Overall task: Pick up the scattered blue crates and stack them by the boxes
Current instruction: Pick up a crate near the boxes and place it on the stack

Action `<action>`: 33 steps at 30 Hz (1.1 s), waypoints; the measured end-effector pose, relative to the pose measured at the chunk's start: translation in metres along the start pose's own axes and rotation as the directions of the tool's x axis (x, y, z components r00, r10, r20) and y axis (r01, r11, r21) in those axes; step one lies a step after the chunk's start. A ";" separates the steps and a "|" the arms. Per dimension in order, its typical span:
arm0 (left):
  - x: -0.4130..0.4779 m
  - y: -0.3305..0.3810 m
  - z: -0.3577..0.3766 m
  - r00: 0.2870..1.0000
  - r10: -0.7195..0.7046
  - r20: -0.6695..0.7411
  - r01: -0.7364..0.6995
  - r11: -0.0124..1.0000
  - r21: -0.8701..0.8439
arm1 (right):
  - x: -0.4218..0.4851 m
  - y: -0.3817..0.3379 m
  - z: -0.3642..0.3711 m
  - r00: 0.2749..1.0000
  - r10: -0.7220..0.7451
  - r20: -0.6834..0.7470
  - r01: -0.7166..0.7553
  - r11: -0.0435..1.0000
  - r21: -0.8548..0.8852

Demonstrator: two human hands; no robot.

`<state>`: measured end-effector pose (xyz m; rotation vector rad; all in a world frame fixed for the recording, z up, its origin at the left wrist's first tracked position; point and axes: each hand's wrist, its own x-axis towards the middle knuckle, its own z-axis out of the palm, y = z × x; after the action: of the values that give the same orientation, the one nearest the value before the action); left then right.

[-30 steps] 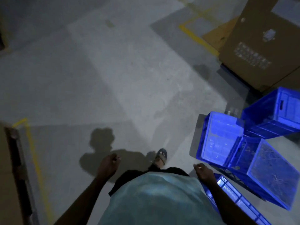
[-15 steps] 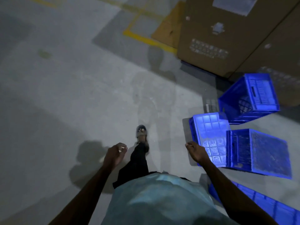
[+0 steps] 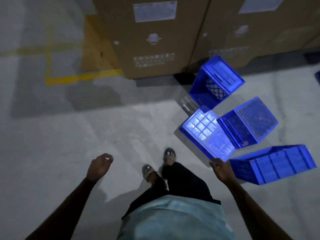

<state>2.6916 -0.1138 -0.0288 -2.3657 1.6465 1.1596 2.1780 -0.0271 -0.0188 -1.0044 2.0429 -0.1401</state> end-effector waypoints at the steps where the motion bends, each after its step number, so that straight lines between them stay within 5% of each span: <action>1: 0.020 0.007 -0.008 1.000 0.027 0.014 -0.027 0.999 0.040 | 0.000 -0.004 0.006 0.999 0.043 -0.008 -0.043 0.999 0.014; 11: 0.148 0.174 -0.028 0.909 0.302 0.288 -0.359 0.918 0.171 | 0.040 -0.012 0.029 0.948 0.317 0.003 -0.305 0.909 0.284; 17: 0.210 0.321 -0.009 0.785 0.457 0.418 -0.564 0.807 0.177 | 0.112 -0.044 -0.008 0.947 0.317 -0.062 -0.267 0.877 0.399; 25: 0.295 0.479 0.056 0.689 0.487 0.537 -0.629 0.770 0.109 | 0.226 -0.093 -0.078 0.889 0.442 -0.120 -0.280 0.732 0.621; 33: 0.433 0.602 0.157 0.671 0.428 0.605 -0.626 0.765 0.152 | 0.396 -0.099 -0.137 0.807 0.572 -0.150 -0.291 0.604 0.742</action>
<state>2.1809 -0.6552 -0.1742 -1.1805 2.1373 1.2919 2.0074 -0.4031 -0.1396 0.0392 2.2280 -0.8288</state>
